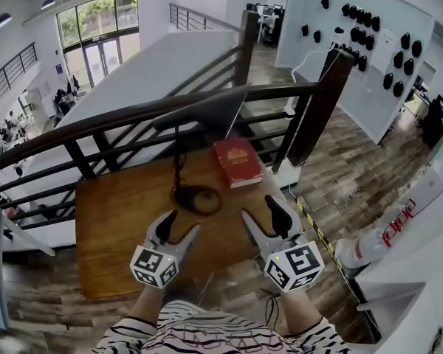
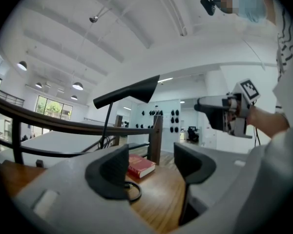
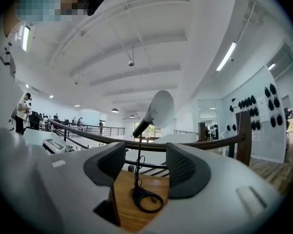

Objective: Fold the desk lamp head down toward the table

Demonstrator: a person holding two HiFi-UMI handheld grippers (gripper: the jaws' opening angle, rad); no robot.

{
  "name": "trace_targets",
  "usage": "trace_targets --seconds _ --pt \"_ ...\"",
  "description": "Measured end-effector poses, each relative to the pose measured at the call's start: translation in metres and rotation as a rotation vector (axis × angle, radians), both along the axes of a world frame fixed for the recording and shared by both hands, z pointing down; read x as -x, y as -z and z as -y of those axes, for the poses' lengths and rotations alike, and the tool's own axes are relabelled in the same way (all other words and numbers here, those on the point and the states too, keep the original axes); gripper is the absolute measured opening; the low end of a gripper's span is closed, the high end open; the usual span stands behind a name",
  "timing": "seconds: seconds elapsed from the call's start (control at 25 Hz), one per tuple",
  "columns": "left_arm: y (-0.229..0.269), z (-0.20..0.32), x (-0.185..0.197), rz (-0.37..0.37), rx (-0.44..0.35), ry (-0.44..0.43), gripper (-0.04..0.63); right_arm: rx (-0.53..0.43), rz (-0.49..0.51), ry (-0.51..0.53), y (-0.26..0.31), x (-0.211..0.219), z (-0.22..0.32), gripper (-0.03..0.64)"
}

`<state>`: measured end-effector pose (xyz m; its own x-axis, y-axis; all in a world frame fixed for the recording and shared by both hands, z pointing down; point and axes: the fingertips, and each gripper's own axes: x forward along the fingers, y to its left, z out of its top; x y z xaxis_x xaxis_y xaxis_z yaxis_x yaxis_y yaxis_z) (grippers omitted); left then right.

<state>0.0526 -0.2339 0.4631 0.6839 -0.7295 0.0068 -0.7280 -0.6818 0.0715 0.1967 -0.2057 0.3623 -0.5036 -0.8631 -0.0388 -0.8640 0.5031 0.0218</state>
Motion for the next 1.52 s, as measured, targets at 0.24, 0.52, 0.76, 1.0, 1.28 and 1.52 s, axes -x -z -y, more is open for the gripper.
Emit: trace_targets --seconds 0.24,0.52,0.76,1.0,1.28,1.52 --pt "0.017 0.040 -0.004 0.016 -0.044 0.026 0.284 -0.076 -0.044 0.039 0.032 -0.002 0.029 0.247" --pt "0.048 0.101 0.013 0.031 -0.072 0.015 0.284 -0.154 -0.061 0.027 0.079 0.014 0.074 0.247" --pt "0.054 0.164 0.033 0.020 -0.057 0.014 0.275 -0.251 -0.061 -0.003 0.131 0.032 0.111 0.247" --pt "0.059 0.216 0.044 -0.005 -0.054 0.021 0.221 -0.298 -0.123 -0.044 0.168 0.045 0.143 0.245" --pt "0.054 0.255 0.041 0.006 -0.034 -0.001 0.219 -0.298 -0.168 -0.064 0.175 0.053 0.171 0.245" --pt "0.045 0.267 0.045 0.013 -0.012 -0.015 0.139 -0.327 -0.194 -0.080 0.183 0.056 0.183 0.245"
